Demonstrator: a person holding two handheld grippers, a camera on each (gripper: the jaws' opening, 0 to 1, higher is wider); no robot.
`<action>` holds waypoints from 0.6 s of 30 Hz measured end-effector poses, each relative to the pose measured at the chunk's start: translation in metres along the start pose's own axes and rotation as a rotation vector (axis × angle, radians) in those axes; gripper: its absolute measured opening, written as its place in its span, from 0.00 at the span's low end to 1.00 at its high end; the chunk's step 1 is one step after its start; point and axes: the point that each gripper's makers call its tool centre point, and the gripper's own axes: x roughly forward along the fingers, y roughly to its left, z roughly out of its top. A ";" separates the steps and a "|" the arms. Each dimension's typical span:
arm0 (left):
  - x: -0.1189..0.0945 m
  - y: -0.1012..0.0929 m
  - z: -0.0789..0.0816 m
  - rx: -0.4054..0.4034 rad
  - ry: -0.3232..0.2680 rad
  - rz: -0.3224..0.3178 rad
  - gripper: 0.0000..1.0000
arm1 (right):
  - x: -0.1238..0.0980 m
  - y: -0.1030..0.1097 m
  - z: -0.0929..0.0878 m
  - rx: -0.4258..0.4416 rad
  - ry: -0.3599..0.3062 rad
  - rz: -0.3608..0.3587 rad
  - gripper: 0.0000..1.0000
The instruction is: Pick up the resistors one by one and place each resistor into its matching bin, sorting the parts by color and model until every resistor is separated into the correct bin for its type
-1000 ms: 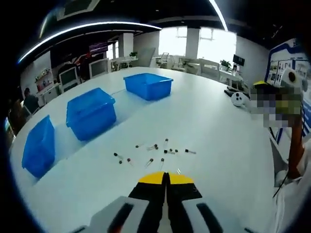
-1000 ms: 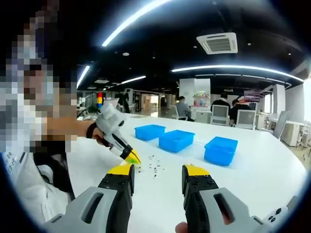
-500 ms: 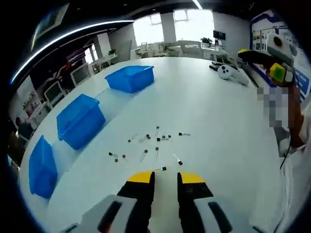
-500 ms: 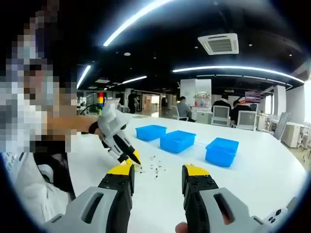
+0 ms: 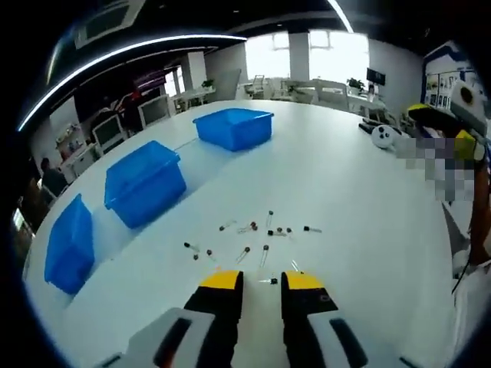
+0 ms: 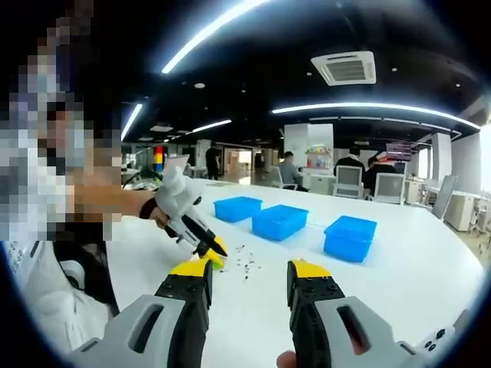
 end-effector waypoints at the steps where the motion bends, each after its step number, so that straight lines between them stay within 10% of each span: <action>1: -0.005 0.002 -0.005 -0.015 0.010 -0.001 0.22 | 0.000 0.000 0.000 0.000 0.000 0.000 0.41; 9: -0.011 0.006 0.002 -0.177 -0.031 -0.041 0.20 | 0.002 0.000 -0.001 0.003 0.004 0.001 0.41; 18: 0.013 0.000 0.009 -0.079 -0.018 0.033 0.22 | 0.001 -0.003 -0.002 -0.001 0.005 0.000 0.41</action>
